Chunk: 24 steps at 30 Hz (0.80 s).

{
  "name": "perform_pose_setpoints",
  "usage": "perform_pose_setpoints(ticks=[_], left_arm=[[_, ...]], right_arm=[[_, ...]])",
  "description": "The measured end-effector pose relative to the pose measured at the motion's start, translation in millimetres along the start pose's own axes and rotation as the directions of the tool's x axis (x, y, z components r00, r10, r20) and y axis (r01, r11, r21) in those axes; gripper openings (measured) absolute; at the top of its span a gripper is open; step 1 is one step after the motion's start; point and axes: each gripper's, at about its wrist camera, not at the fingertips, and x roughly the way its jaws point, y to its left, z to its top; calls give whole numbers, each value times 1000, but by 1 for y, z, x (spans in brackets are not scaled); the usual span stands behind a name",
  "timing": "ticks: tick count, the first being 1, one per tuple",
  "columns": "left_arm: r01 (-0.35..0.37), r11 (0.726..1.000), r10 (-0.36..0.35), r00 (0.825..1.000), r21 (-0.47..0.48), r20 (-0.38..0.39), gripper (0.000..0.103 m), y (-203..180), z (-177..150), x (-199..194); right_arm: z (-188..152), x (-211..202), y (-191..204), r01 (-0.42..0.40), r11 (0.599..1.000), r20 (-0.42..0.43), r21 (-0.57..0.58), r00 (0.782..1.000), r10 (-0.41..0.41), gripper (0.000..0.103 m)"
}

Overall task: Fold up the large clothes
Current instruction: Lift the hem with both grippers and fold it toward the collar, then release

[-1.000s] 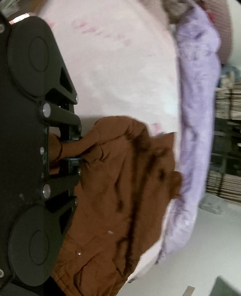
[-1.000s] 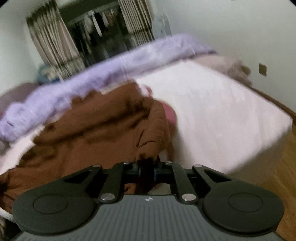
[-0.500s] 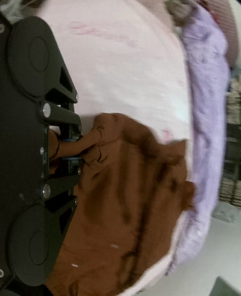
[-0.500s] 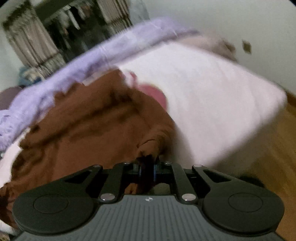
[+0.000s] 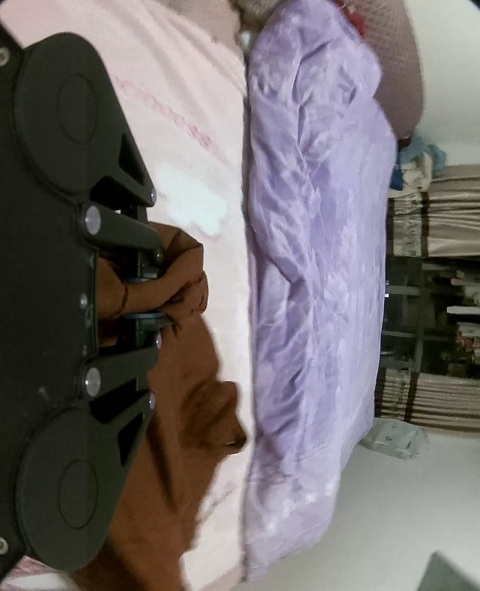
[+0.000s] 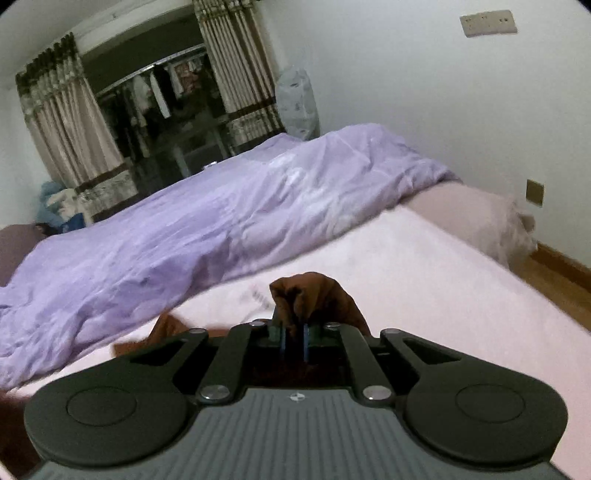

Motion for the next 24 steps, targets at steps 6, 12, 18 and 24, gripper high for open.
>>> perform_pose_setpoints(ticks=[6, 12, 18, 24], left_arm=[[38, 997, -42, 997, -66, -59, 30, 16, 16, 89], [136, 978, -145, 988, -161, -45, 45, 44, 8, 87], [-4, 962, 45, 989, -273, 142, 80, 76, 36, 54], [3, 994, 1, 999, -108, 39, 81, 57, 17, 61]], right_arm=[[-10, 99, 11, 7, 997, -34, -73, 999, -10, 19], [-24, 126, -14, -118, 993, -56, 3, 991, 118, 57], [-8, 103, -26, -95, 995, 101, -3, 990, 95, 78], [-3, 103, -27, -70, 995, 54, -76, 996, 74, 87]])
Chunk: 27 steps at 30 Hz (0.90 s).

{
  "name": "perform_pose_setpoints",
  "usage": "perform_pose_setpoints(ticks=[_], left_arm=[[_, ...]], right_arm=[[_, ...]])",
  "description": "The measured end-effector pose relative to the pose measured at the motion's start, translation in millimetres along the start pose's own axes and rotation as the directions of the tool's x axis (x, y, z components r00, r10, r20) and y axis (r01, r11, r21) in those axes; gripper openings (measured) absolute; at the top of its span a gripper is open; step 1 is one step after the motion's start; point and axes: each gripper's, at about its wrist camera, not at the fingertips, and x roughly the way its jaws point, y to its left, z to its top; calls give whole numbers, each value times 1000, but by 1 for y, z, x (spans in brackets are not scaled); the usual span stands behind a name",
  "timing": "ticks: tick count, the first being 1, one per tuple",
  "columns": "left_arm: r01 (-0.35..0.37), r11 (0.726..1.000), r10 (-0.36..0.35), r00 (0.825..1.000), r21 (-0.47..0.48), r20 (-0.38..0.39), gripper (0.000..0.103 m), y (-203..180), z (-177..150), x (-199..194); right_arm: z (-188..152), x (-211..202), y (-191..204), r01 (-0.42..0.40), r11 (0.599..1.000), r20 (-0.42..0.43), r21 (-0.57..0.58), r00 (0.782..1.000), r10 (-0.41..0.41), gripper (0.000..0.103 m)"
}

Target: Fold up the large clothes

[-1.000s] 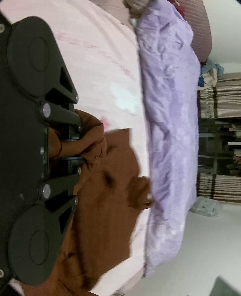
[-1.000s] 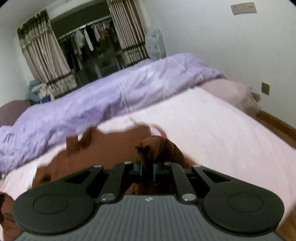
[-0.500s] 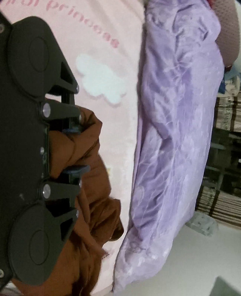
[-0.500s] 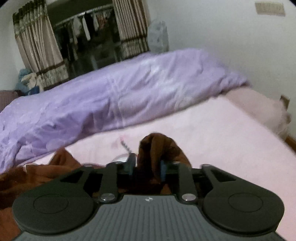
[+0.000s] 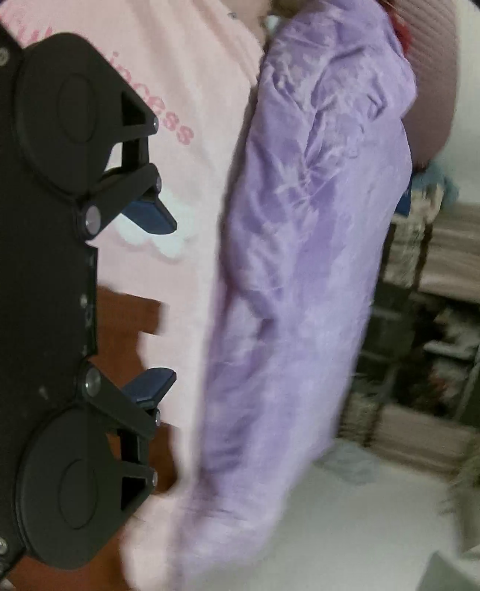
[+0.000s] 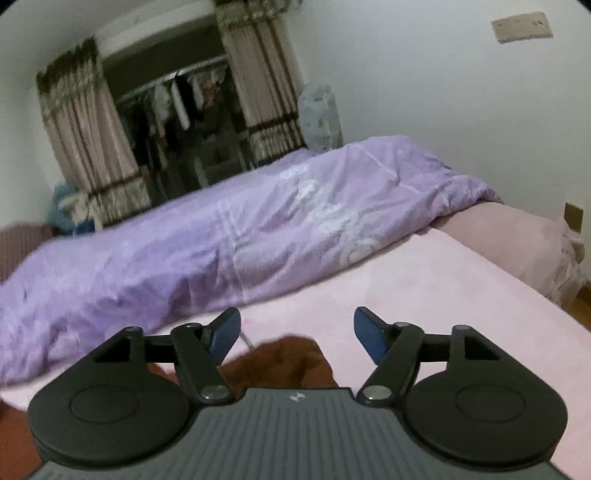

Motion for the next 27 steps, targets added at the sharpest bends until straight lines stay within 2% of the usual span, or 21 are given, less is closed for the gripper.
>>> perform_pose_setpoints(ticks=[3, 6, 7, 8, 9, 10, 13, 15, 17, 19, 21, 22, 24, 25, 26, 27], left_arm=[[-3, 997, 8, 997, 72, -76, 81, -9, -21, 17], [64, 995, -50, 986, 80, -161, 80, -17, -36, 41], [89, 993, -74, 984, 84, -163, 74, -18, -42, 46], [90, 991, -74, 985, 97, -159, 38, -21, -46, 52], [59, 991, -40, 987, 121, -153, 6, -25, -49, 56], [54, 992, -37, 989, 117, -141, 5, -28, -49, 56], [59, 996, -56, 998, 64, -41, 4, -26, -37, 35], [83, 995, -85, 996, 54, 37, 5, -25, -26, 16], [62, 996, -66, 996, 61, 58, 5, -30, -21, 10], [22, 996, -27, 998, 90, 50, 7, -33, -28, 19], [-21, 994, 23, 1000, 105, -16, 7, -30, -44, 43], [-31, 995, 37, 997, 91, -69, 9, -26, -58, 59], [-25, 997, 33, 993, 76, -114, 13, -22, -78, 79], [-37, 995, 46, 994, 90, -94, 18, -24, -84, 80], [-62, 992, 70, 995, 111, -69, 22, -28, -86, 76], [-98, 986, 104, 994, 134, -42, 36, -31, -83, 69]], right_arm=[[-15, 4, 5, 5, 997, -52, -72, 999, -9, 89], [-33, 17, 12, 0, 991, -130, -134, 991, -18, 89], [-39, 22, 15, -8, 988, -159, -152, 987, -17, 87], [-45, 27, 18, -16, 985, -179, -169, 984, -15, 46], [-50, 32, 20, -9, 981, -182, -194, 983, -27, 11], [-53, 35, 23, 29, 977, -175, -209, 982, -67, 6], [-49, 17, 27, 63, 980, -62, -186, 995, -76, 5], [-40, 0, 31, 68, 985, 19, -160, 998, -66, 5], [-32, -10, 34, 83, 989, 77, -123, 994, -74, 5], [-31, -1, 37, 103, 989, 58, -110, 994, -97, 6], [-42, 24, 38, 140, 980, -15, -144, 990, -144, 8], [-51, 40, 37, 170, 971, -67, -166, 981, -183, 10], [-71, 67, 32, 199, 963, -171, -182, 958, -230, 14], [-73, 72, 30, 201, 962, -187, -183, 954, -234, 18], [-69, 68, 29, 215, 961, -173, -174, 954, -244, 37], [-63, 62, 30, 232, 957, -163, -172, 952, -260, 47]])
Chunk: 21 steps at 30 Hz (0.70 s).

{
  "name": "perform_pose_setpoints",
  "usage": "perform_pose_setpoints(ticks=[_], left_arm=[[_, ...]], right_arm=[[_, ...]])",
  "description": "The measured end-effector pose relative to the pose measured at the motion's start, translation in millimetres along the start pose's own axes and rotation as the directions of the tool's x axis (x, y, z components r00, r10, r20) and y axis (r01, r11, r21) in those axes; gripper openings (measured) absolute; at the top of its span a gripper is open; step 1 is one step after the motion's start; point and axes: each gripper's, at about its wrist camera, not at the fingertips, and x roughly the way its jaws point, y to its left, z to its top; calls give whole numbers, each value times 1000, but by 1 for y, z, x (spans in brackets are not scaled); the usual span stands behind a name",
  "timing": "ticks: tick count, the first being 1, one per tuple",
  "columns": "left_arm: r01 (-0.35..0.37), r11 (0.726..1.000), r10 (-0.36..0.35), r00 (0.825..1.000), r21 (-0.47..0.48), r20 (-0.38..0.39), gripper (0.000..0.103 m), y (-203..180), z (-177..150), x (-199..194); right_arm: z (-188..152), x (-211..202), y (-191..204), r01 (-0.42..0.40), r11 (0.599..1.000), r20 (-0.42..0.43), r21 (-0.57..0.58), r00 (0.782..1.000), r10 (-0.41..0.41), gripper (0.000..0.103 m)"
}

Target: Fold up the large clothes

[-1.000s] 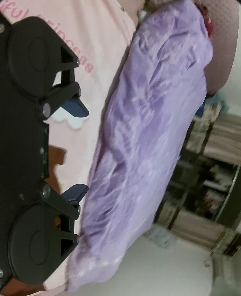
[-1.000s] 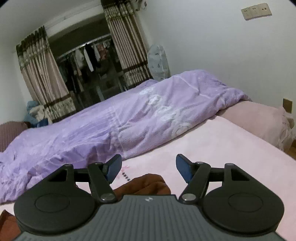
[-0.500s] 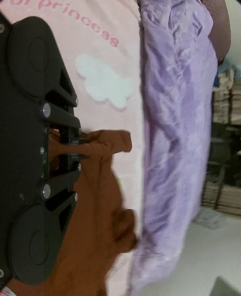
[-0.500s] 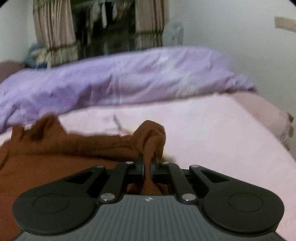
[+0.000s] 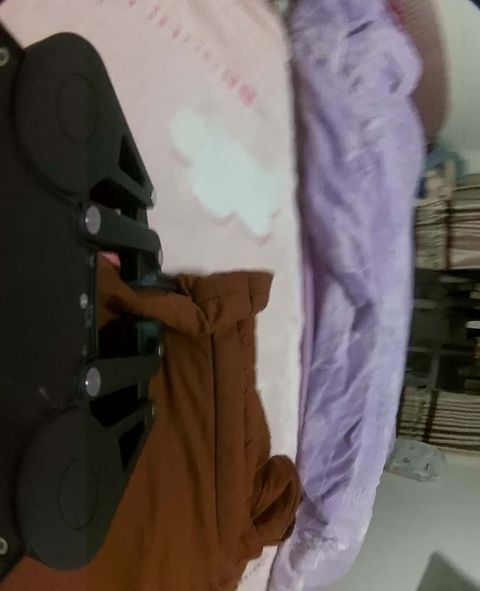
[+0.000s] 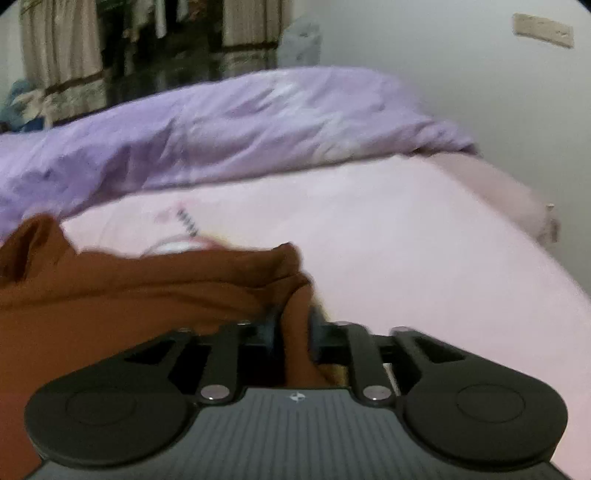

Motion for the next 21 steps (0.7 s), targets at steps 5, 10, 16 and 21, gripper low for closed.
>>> perform_pose_setpoints(ticks=[5, 10, 16, 21], left_arm=[[-155, 987, 160, 973, -38, 169, 79, 2, 24, -48], [-54, 995, 76, 949, -78, 307, 96, -19, 37, -96], [-2, 999, -7, 964, 35, 266, 97, -82, 35, -56], [-33, 996, 24, 994, 82, 110, 98, -106, 18, 6]], right_arm=[[17, -50, -14, 130, 991, 189, 30, 973, -133, 59], [15, -107, -7, 53, 986, 370, 158, 923, -109, 42], [6, -108, 61, -222, 975, 345, 9, 916, 205, 27], [-18, -57, 115, -327, 944, 112, -45, 937, 330, 22]])
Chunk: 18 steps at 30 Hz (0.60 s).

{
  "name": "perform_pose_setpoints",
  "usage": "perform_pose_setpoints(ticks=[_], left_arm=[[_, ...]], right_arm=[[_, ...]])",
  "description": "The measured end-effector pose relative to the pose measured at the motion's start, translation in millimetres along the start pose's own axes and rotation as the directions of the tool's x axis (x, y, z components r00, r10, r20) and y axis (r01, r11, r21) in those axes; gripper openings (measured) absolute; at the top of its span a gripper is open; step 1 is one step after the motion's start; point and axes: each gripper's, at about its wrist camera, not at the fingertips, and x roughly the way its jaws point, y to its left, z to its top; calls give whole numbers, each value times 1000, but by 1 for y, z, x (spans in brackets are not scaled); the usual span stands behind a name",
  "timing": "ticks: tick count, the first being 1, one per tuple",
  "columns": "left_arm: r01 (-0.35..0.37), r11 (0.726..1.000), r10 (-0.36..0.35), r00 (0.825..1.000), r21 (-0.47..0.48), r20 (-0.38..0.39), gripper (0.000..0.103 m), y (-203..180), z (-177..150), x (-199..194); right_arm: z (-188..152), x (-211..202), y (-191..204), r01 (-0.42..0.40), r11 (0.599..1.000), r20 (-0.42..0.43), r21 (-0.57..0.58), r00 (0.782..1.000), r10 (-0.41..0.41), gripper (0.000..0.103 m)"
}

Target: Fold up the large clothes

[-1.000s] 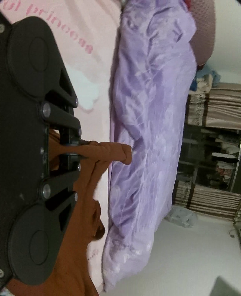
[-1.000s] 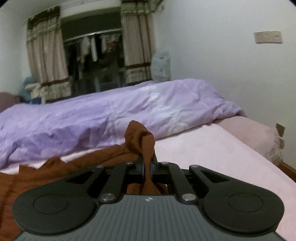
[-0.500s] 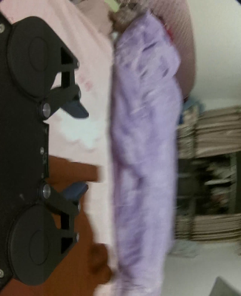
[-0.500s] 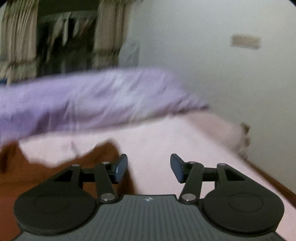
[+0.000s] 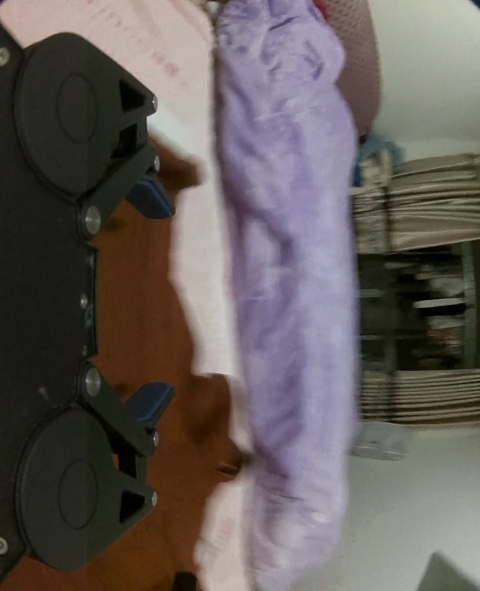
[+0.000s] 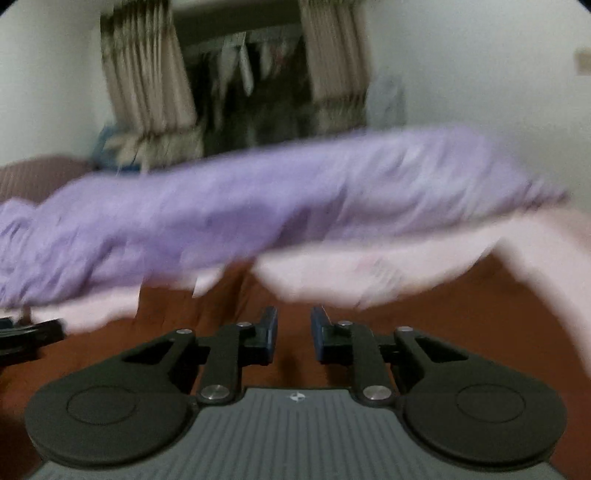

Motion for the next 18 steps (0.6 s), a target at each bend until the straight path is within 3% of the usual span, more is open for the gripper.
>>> perform_pose_setpoints(ticks=[2, 8, 14, 18], left_arm=[[-12, 1000, 13, 999, 26, -45, 102, -6, -16, 16], [-27, 998, 27, 1000, 62, 3, 101, -7, -13, 10], [-85, 996, 83, 989, 14, 121, 102, 35, 13, -30], [-128, 991, 127, 991, 33, 43, 102, 65, 1, 0]], right_arm=[[-20, 24, 0, 25, 1000, -70, -18, 997, -26, 20], [-20, 6, 10, 35, 996, -39, -81, 998, -39, 20], [11, -27, -20, 113, 989, 121, -93, 987, -102, 20], [20, -12, -63, 200, 974, 109, -109, 976, -189, 20]])
